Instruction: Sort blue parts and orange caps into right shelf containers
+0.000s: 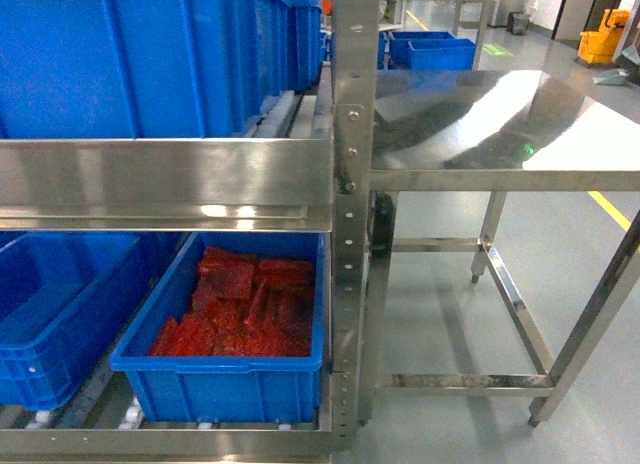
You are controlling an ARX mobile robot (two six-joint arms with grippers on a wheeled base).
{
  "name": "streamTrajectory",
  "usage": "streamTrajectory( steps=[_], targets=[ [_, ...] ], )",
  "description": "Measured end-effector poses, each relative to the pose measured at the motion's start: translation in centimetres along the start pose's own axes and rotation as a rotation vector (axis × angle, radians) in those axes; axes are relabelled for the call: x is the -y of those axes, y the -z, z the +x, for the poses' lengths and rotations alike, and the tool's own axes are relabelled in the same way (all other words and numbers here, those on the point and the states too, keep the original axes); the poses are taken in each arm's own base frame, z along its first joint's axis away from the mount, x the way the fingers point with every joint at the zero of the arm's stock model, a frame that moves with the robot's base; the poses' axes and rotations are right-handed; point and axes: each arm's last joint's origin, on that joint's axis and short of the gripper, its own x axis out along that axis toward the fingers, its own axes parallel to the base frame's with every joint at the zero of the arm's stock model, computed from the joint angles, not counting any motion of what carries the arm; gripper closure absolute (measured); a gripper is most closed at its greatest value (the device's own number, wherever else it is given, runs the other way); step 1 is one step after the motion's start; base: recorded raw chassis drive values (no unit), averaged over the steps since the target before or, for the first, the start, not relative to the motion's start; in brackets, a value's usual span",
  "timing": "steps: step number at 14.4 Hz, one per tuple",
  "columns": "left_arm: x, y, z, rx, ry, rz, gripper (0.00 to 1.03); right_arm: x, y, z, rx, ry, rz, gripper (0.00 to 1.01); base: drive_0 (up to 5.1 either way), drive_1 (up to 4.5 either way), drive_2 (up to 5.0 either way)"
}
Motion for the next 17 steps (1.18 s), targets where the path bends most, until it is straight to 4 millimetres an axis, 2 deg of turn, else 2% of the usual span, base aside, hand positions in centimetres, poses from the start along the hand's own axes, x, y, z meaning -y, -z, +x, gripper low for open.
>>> streamTrajectory(
  steps=[17],
  targets=[
    [0.0, 0.01, 0.0, -0.001, -0.001, 0.0, 0.61, 0.0, 0.0, 0.0, 0.0, 0.0, 0.0, 0.57, -5.1, 2.38, 2.4]
  ],
)
